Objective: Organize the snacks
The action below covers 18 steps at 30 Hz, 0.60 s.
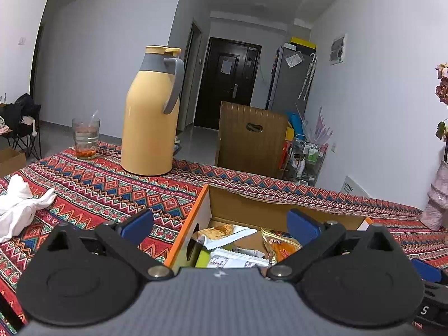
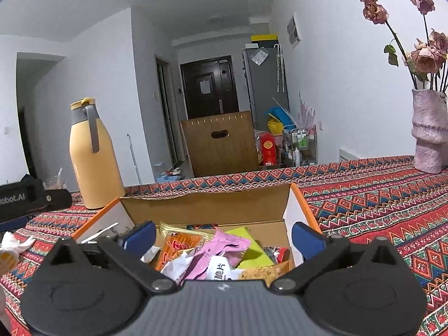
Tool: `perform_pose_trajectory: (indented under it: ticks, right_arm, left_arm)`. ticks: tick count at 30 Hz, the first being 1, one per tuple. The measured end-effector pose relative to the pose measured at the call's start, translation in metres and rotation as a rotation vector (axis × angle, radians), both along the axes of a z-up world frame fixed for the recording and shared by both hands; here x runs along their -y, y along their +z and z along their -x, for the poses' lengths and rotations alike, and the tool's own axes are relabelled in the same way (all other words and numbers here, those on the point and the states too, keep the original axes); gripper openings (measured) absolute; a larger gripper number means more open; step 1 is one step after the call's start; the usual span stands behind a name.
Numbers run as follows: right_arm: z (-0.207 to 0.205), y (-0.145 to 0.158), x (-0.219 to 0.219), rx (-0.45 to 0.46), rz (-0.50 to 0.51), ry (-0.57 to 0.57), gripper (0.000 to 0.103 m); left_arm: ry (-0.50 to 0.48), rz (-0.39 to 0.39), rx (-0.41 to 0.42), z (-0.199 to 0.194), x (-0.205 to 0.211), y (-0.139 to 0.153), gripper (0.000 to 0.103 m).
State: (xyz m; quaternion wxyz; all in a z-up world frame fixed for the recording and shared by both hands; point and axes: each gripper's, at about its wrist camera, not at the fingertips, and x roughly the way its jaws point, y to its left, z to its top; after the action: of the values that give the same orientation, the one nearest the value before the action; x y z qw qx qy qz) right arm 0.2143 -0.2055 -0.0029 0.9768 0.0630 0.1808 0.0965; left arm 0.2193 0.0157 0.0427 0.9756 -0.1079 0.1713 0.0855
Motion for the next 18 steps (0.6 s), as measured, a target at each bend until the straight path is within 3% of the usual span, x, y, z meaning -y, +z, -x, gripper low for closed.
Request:
perform_pose_trajectory:
  ticks: [18]
  right_arm:
    - [0.0014,0.0028,0.0022,-0.001,-0.006,-0.003,0.103]
  left_arm:
    - [-0.005,0.018,-0.019,0.0019,-0.0007,0.0008,0.103]
